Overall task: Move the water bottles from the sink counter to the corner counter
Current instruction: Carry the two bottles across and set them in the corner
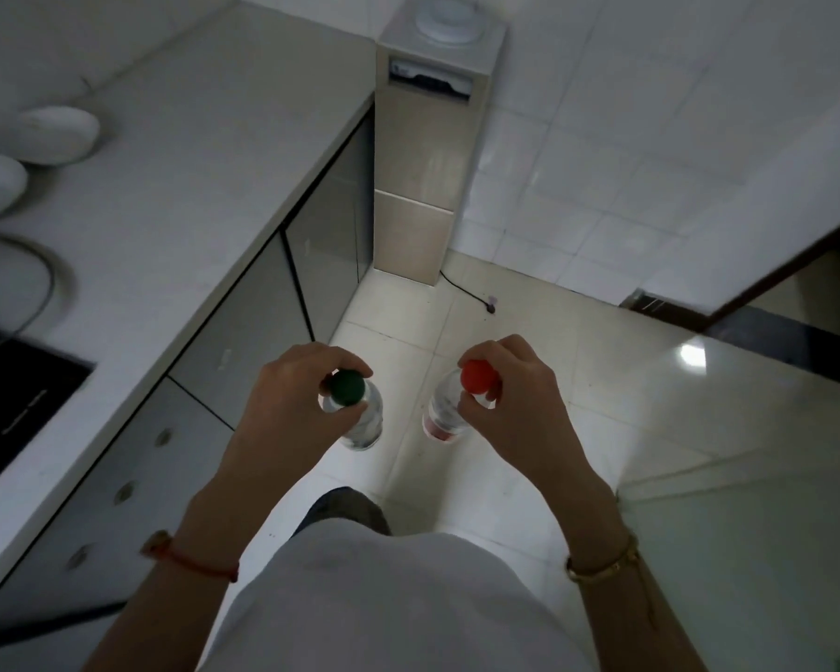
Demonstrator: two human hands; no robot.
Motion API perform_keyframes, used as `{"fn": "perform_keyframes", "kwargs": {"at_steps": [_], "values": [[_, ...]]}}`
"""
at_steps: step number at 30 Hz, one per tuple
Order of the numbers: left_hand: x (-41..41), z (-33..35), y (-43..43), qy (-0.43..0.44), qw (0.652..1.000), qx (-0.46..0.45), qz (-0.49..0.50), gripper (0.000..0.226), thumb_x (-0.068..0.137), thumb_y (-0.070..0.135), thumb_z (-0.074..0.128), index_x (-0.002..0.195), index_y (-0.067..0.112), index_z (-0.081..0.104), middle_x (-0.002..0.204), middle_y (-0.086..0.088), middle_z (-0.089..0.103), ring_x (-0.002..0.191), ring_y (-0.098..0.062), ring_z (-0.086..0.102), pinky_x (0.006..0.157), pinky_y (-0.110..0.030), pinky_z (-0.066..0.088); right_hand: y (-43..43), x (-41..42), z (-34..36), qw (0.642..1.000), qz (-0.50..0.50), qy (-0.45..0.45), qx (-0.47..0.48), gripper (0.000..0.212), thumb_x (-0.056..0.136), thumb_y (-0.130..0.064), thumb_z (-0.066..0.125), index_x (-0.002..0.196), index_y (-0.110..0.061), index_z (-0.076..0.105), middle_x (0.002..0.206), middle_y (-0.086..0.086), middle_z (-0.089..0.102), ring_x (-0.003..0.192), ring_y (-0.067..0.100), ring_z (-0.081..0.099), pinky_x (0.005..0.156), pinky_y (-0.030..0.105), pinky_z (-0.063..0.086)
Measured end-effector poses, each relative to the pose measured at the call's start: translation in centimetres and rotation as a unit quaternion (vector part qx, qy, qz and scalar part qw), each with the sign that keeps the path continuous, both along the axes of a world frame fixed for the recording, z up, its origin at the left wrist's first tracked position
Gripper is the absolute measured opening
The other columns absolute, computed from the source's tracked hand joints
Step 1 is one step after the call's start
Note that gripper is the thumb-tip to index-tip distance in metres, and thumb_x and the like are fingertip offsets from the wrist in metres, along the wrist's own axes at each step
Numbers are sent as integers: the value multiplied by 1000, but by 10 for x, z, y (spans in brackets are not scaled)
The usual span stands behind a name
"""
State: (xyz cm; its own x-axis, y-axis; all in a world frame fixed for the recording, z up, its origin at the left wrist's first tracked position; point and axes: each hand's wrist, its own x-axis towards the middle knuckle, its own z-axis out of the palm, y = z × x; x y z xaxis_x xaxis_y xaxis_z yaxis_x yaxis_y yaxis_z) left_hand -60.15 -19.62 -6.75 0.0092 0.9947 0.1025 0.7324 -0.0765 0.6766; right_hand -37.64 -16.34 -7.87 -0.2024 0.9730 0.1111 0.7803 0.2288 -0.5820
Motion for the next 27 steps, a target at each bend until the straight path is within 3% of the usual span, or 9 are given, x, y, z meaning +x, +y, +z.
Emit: {"fn": "perform_keyframes", "kwargs": {"at_steps": [4,9,11,15,17,22,25,27], "values": [[1,1,50,4,1000,-4,9,28,66,13,81,92,20,71,89,7,69,76,-7,61,72,-21,52,57,0,-4,1000,9,5,1,32,73,-17,76,102,-13,63,101,2,59,81,10,55,75,8,39],[-4,-3,115,17,1000,-10,15,27,67,13,81,93,17,72,89,5,69,74,-5,58,68,-5,41,127,-8,-17,1000,16,6,2,34,71,-15,78,102,-13,63,100,3,60,80,11,54,75,5,37],[-8,-5,144,10,1000,-12,13,27,67,12,81,92,16,72,88,4,70,74,-6,59,70,-8,43,157,-14,-22,1000,18,8,2,34,71,-18,78,101,-12,63,100,4,61,80,11,55,78,2,35],[-17,-6,207,7,1000,-14,16,27,68,13,81,93,13,72,90,1,71,76,-11,60,73,-16,47,223,-26,-28,1000,23,14,3,36,71,-19,78,102,-15,63,101,2,61,83,11,55,77,11,43],[-21,-5,241,6,1000,-11,20,27,68,13,81,94,13,72,91,0,71,78,-12,62,75,-19,49,258,-33,-28,1000,25,14,5,36,70,-21,79,102,-16,63,101,1,61,83,9,54,76,9,40],[-35,0,324,14,999,-6,28,28,70,15,81,96,11,72,95,-3,72,83,-13,61,77,-11,42,344,-54,-26,999,31,26,13,38,68,-22,81,101,-18,63,101,-3,61,83,7,53,76,6,37],[-45,2,367,22,999,-5,25,31,69,17,82,97,5,72,95,-9,72,83,-16,63,77,-14,45,390,-66,-25,999,33,32,22,39,68,-23,82,102,-17,63,99,-9,55,83,7,52,75,6,37],[-50,4,393,21,999,0,24,31,69,16,81,96,4,72,93,-10,72,80,-13,60,75,-6,41,417,-74,-23,998,36,36,26,39,69,-23,81,103,-16,63,99,-9,54,82,6,51,74,5,36]]}}
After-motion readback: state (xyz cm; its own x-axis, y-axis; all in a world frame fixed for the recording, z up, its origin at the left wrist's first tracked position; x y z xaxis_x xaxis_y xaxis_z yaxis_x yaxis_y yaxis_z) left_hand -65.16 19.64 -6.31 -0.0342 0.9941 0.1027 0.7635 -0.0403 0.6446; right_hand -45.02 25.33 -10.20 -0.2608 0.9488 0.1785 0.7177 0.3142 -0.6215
